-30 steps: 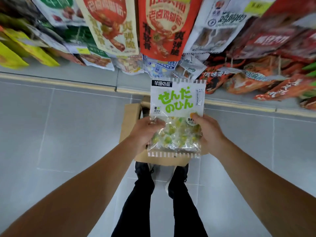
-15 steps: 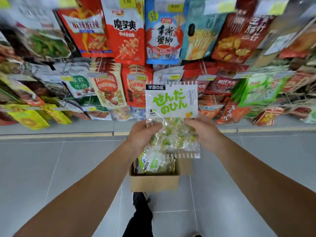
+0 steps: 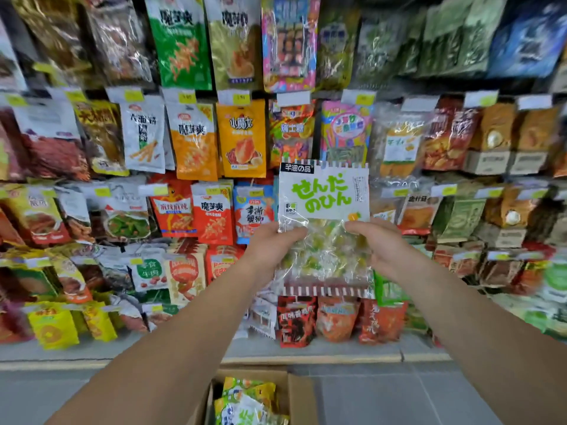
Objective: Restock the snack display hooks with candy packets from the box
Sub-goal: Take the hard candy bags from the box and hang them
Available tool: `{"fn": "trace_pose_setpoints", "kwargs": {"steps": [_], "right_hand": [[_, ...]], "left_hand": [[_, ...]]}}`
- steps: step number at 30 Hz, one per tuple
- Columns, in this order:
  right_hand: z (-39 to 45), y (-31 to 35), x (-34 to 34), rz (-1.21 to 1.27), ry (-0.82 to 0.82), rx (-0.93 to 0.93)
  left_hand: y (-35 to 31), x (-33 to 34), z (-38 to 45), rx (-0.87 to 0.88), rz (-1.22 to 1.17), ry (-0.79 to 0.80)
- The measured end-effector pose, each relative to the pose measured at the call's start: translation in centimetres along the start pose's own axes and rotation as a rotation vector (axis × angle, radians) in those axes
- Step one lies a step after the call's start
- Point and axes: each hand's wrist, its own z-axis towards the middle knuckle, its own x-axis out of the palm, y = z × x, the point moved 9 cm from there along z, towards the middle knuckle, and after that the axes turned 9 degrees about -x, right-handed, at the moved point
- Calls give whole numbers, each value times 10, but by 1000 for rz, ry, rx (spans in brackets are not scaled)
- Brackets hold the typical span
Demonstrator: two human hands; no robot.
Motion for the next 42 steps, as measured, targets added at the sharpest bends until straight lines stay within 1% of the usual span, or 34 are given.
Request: {"fn": "trace_pose_setpoints", "kwargs": {"steps": [3, 6, 8, 14, 19, 23, 26, 29, 31, 32, 35, 36, 38, 42], "right_hand": [[-6, 58, -22, 6, 12, -84], [-5, 103, -45, 16, -4, -143], [-6, 135, -59, 22, -12, -204], [-4, 200, -97, -1, -34, -280], [19, 230, -125, 19, -65, -335], [51, 242, -139, 48, -83, -345], [77, 248, -143, 14, -73, -347], [108, 249, -144, 7, -14, -328], [133, 257, -146, -83, -4, -356], [141, 263, -148, -174, -20, -387], [164, 292, -156, -506, -160, -549], [170, 304, -158, -562, -207, -609], [184, 324, -159, -632, -251, -692], [235, 353, -160, -742, -224, -749]], "left_hand": [[-55, 28, -16, 102, 32, 46], [-104, 50, -30, 204, 33, 38], [-133, 66, -35, 242, 71, 33], [-196, 102, -34, 326, 105, 3], [-232, 135, -14, 352, 100, 12], [-250, 160, 17, 359, 49, 75], [-265, 171, 43, 366, -3, 99], [-278, 178, 78, 368, -2, 102], [-289, 183, 105, 415, 21, 103], [-294, 184, 118, 426, 41, 99], [-304, 187, 154, 437, 57, 89], [-306, 188, 167, 432, 64, 81], [-312, 190, 186, 416, 67, 74], [-322, 197, 217, 399, 19, 78]]}}
